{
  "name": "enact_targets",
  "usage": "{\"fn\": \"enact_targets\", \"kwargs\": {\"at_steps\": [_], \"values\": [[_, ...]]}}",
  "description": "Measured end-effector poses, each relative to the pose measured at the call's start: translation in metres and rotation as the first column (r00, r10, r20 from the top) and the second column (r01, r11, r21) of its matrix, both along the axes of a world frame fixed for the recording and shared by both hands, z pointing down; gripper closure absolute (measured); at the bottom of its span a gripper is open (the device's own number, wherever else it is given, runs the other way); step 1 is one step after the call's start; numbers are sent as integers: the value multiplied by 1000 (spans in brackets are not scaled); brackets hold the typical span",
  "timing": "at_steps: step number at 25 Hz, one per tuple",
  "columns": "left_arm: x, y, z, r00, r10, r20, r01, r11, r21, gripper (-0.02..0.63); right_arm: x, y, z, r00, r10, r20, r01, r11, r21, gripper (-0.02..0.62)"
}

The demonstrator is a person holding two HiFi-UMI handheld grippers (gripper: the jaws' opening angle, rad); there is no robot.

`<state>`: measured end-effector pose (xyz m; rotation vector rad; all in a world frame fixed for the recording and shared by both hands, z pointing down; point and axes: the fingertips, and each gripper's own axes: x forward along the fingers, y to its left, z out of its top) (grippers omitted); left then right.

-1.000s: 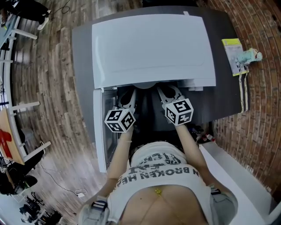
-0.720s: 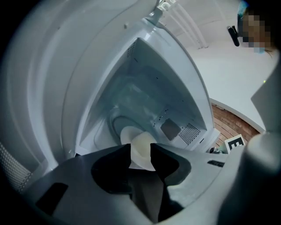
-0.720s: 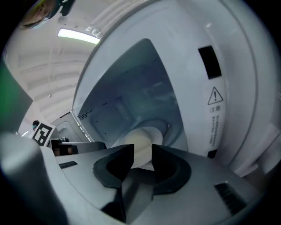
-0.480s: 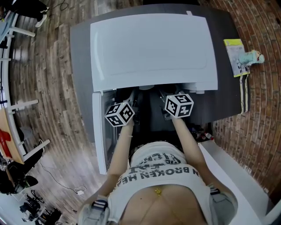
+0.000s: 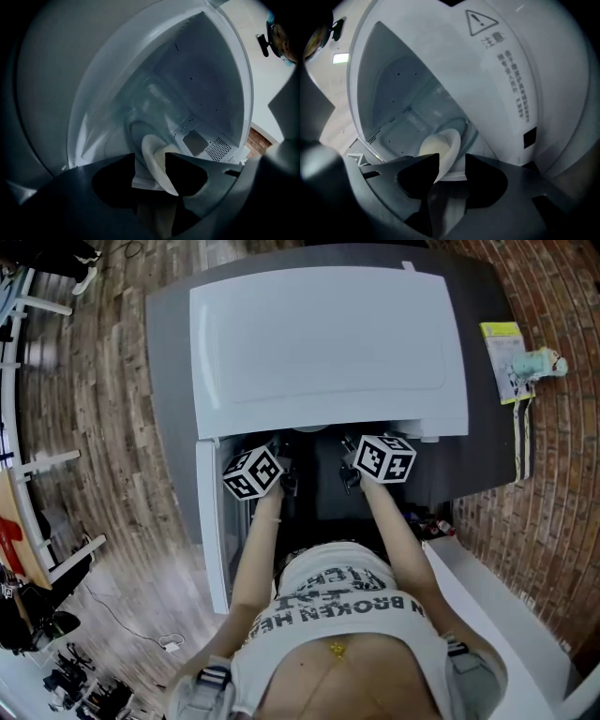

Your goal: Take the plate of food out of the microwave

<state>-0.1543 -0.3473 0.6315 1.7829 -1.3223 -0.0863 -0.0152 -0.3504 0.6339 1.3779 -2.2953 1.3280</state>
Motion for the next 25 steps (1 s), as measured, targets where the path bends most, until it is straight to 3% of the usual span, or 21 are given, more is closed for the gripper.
{"fn": "enact_targets", "kwargs": {"at_steps": [6,9,14,18,25], "values": [[1,-7,-2,998,-30,-54,31,999,21,422,-5,-7,0,997,16,78,-13,1000,-27,443],[1,-6,-1,998,-34,-47,35,999,18,439,-7,-10,1,992,27,126,-22,999,-46,463],[-1,-6,0,997,-55,-48,55,999,0,459,-6,-10,4,992,29,121,-23,998,-53,529],[-1,2,7,993,-82,-83,78,996,-44,534,1,-6,7,989,54,134,-45,996,-74,537],[3,10,8,983,-109,-147,99,992,-73,546,5,5,5,988,62,139,-50,995,-83,536]]}}
